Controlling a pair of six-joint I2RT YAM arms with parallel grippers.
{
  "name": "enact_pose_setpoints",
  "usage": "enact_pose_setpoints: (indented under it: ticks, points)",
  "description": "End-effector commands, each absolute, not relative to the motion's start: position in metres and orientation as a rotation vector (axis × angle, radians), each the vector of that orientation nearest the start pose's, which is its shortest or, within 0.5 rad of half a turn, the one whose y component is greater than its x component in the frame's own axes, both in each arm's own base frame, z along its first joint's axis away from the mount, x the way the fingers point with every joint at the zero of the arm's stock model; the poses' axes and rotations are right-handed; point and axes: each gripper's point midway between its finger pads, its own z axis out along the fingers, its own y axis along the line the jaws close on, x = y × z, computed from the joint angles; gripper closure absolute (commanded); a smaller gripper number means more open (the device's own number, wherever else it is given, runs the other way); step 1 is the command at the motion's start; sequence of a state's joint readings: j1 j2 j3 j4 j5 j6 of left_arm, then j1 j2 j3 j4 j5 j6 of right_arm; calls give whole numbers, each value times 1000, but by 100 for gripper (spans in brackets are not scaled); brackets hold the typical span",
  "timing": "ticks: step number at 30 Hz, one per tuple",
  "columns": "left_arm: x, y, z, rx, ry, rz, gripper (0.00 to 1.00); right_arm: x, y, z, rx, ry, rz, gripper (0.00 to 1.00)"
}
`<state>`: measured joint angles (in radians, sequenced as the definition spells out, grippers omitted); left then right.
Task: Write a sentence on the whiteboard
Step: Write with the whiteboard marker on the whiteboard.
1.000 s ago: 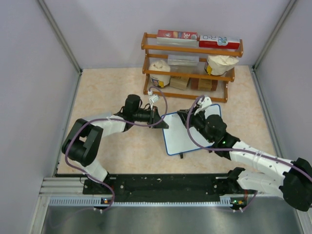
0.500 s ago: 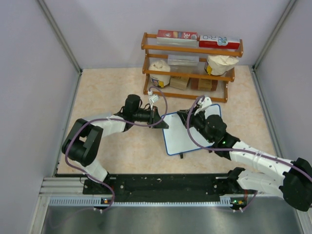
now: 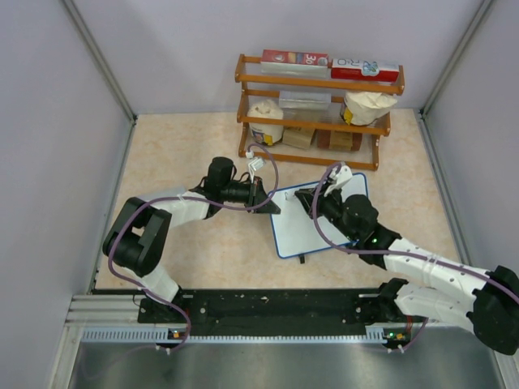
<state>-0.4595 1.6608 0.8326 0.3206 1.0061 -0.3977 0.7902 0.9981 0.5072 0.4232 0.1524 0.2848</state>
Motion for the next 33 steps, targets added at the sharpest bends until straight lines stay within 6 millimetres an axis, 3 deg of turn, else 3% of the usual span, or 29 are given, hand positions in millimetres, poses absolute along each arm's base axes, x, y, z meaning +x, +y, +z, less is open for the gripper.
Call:
enact_pose_setpoints:
  ticks: [1,15,26,33]
  points:
    - [270,-299,101,748,2108,-1417,100,262,252,213,-317,1661,722,100]
    - [270,-299,101,749,2107,-1416,100,254,249,207,-338,1669,736,100]
    - [271,-300,99,750,2114,-1413,100,253,251,263,-274,1565,814,100]
    - [271,-299,98,750,2118,-1413,100,266,248,271,-225,1551,766,100]
